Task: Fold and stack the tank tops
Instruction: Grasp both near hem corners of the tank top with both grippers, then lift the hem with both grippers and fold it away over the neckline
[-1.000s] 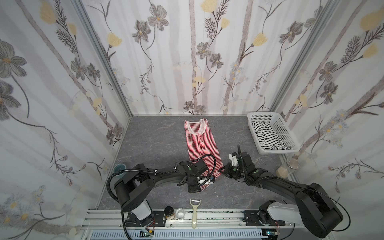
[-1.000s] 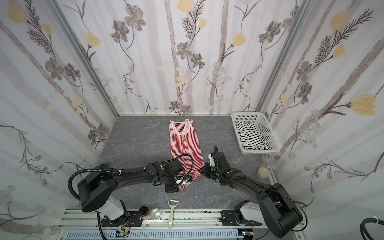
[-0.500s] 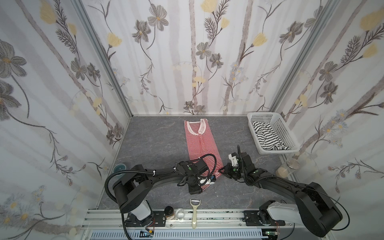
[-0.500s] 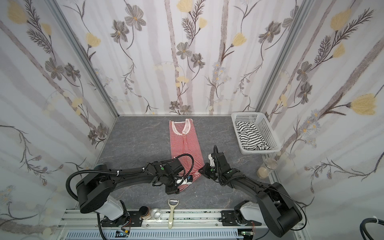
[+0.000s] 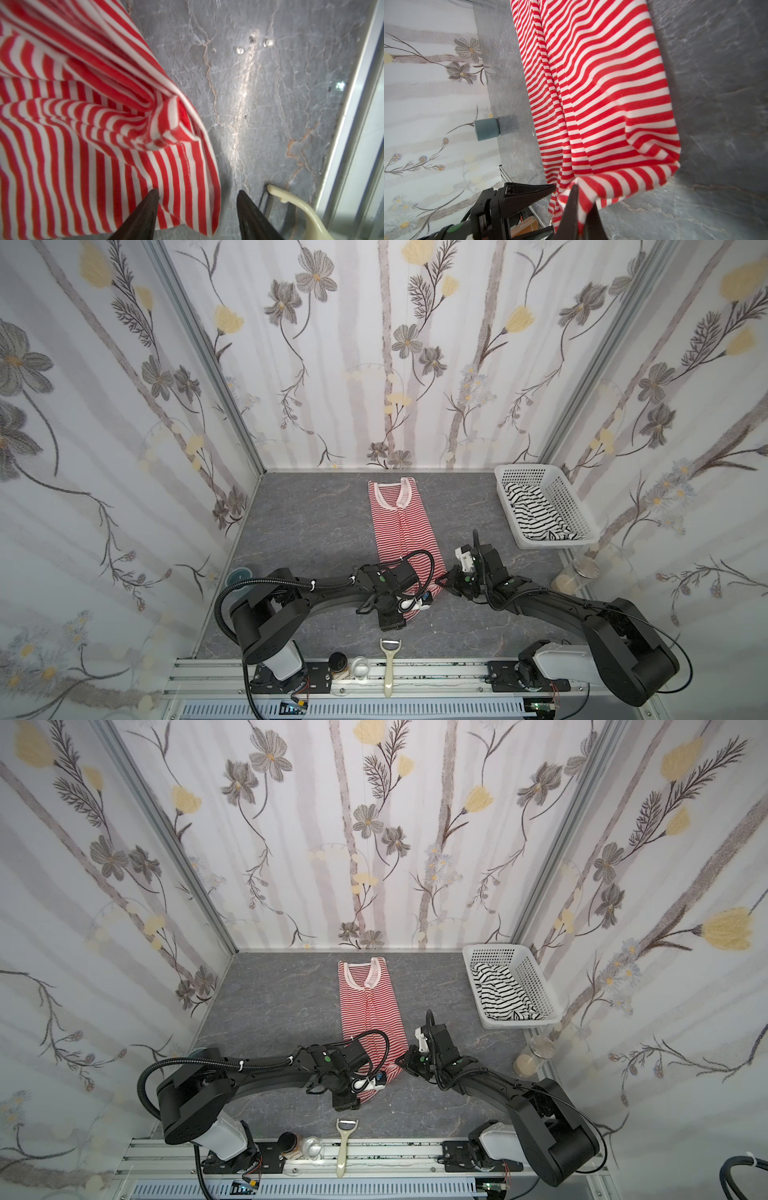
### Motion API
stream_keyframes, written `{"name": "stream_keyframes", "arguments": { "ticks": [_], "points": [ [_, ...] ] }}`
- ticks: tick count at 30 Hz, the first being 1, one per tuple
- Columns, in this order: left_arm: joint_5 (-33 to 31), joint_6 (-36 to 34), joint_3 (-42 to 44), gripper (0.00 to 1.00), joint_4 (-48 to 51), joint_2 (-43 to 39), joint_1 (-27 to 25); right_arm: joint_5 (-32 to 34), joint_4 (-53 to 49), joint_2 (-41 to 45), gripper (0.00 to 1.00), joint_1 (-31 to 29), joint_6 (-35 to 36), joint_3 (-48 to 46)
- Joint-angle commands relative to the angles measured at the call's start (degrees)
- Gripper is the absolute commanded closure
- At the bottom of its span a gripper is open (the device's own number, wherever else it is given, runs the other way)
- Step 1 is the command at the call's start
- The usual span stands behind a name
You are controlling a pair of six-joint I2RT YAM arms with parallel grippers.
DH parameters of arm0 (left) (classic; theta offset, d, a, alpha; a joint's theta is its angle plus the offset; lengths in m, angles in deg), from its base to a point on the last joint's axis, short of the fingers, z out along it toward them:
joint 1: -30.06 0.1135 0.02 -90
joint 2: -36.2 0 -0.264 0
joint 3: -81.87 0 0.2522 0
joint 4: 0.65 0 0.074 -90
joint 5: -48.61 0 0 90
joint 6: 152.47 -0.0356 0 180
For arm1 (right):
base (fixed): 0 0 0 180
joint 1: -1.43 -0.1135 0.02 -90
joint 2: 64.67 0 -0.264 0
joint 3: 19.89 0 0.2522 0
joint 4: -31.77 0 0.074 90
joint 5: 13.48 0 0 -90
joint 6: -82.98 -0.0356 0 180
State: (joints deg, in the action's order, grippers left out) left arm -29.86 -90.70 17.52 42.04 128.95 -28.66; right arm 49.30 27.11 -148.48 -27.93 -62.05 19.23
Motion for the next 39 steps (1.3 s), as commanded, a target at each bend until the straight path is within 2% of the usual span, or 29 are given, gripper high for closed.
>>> {"name": "stream_keyframes", "arguments": {
  "ticks": [1, 9, 18, 23, 27, 30, 34, 39],
  "points": [
    [-1.15, 0.37, 0.76, 0.38, -0.59, 0.57, -0.63, -0.71, 4.24, -1.21, 0.99, 0.23, -0.95, 0.68],
    [-4.54, 0.50, 2.39, 0.38, -1.72, 2.44, -1.84, -1.25, 4.49, -2.60, 0.99, 0.98, -0.62, 1.51],
    [-8.71, -0.31, 4.09, 0.57, -2.90, 2.24, -1.83, -1.34, 2.40, -1.45, 0.99, 1.73, 0.66, 1.09],
    [-7.90, -0.26, 4.13, 0.72, -3.42, 0.62, -1.20, -1.25, 1.92, -0.46, 0.99, 1.89, 1.05, 0.51],
    [-7.72, -0.20, 3.67, 0.77, -3.53, 0.20, -0.20, -0.90, 1.36, 0.61, 0.99, 1.88, 1.58, -0.15],
    [-4.77, 0.18, 2.90, 0.84, -3.32, -0.99, 1.27, -0.51, 0.34, 2.18, 0.99, 1.92, 1.93, -0.83],
    [0.54, -0.09, 2.10, 0.99, -1.42, -2.65, 2.79, 0.41, -1.44, 6.38, 0.99, 1.86, 2.14, -2.14],
    [7.20, -0.54, -0.38, 1.00, 1.80, -3.74, 5.03, 0.98, -4.37, 12.35, 0.99, 1.78, 1.41, -1.46]
  ]
}}
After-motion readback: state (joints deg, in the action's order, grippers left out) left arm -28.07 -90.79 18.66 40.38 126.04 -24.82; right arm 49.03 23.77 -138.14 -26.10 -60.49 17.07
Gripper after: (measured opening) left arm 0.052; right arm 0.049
